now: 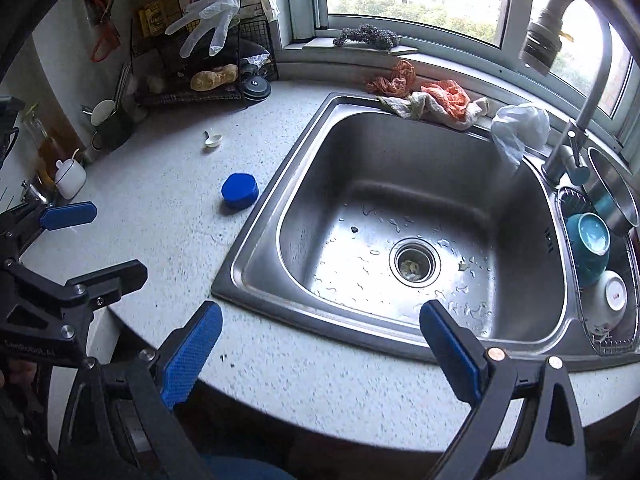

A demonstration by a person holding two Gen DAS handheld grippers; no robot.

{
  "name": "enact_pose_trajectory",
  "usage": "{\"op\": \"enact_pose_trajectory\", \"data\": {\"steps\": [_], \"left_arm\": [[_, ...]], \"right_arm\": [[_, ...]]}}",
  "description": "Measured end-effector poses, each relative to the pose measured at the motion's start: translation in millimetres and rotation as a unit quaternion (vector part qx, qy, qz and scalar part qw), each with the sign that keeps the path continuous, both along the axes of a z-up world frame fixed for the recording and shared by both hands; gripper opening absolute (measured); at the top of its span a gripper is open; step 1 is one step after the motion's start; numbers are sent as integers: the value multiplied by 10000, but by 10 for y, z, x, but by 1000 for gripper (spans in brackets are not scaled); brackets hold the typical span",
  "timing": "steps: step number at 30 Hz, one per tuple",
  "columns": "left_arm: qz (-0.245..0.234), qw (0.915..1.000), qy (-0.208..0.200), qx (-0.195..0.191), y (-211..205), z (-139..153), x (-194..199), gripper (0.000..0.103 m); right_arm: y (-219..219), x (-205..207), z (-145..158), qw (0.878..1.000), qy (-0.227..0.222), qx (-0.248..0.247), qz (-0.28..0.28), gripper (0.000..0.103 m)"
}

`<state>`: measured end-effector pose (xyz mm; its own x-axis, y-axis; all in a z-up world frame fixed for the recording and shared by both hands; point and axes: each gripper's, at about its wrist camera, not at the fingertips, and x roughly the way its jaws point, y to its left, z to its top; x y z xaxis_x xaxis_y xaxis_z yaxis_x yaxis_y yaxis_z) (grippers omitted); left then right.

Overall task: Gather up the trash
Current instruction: 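Move both open tools across the counter toward the white scoop and blue lid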

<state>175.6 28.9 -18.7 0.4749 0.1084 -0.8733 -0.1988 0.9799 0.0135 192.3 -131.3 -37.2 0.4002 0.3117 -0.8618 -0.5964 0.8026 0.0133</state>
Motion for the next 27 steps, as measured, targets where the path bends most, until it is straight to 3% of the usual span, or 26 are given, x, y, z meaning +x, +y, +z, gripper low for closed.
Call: {"op": "enact_pose_trajectory", "data": {"steps": [13,27], "left_arm": [[583,9981,172,-134,1435,-110,535,103],[1221,9908,500,-296,2372,-433,522,103]], "right_arm": [[1287,817,-184,9978,206,-89,624,99],[2336,1175,-584,9873,572,-257,1463,99]]}}
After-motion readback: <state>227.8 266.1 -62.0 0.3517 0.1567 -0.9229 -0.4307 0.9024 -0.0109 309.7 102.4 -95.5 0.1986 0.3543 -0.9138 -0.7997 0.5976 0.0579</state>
